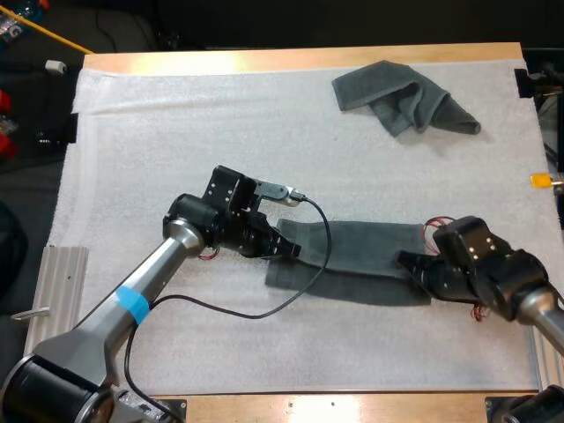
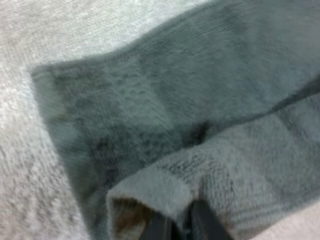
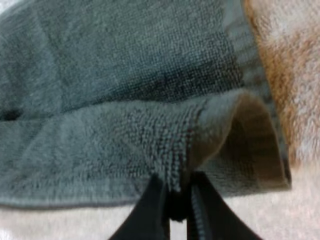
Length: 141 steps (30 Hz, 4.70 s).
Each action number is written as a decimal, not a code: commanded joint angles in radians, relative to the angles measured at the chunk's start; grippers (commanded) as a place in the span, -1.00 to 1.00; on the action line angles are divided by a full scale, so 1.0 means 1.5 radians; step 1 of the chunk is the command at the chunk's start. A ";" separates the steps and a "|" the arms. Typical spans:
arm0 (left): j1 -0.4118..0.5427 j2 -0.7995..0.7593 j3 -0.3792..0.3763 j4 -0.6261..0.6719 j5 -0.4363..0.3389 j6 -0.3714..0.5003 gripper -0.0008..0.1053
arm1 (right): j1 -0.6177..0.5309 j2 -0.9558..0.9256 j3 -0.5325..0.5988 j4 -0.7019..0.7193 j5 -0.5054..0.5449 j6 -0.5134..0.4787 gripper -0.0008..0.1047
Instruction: Pick towel from pile, fold and stack
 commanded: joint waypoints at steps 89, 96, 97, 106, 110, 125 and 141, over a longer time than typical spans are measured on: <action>0.000 -0.595 -0.013 0.217 0.048 -0.081 0.06 | -0.101 -0.153 -0.089 0.102 0.074 -0.288 0.01; 0.000 -0.595 -0.013 0.224 0.048 -0.081 0.06 | -0.178 -0.041 -0.089 0.065 0.007 -0.342 0.01; 0.000 -0.595 -0.013 0.229 0.048 -0.081 0.06 | -0.191 -0.025 -0.089 0.060 -0.002 -0.347 0.01; 0.000 -0.595 -0.013 0.232 0.048 -0.081 0.06 | -0.264 0.089 -0.078 -0.001 -0.148 -0.362 0.01; 0.000 -0.595 -0.013 0.232 0.048 -0.081 0.06 | -0.265 0.132 -0.071 -0.028 -0.192 -0.362 0.01; 0.000 -0.595 -0.012 0.232 0.048 -0.081 0.06 | -0.265 0.258 -0.071 -0.065 -0.229 -0.360 0.01; 0.000 -0.595 -0.012 0.232 0.048 -0.081 0.06 | -0.225 0.324 -0.071 -0.109 -0.267 -0.308 0.01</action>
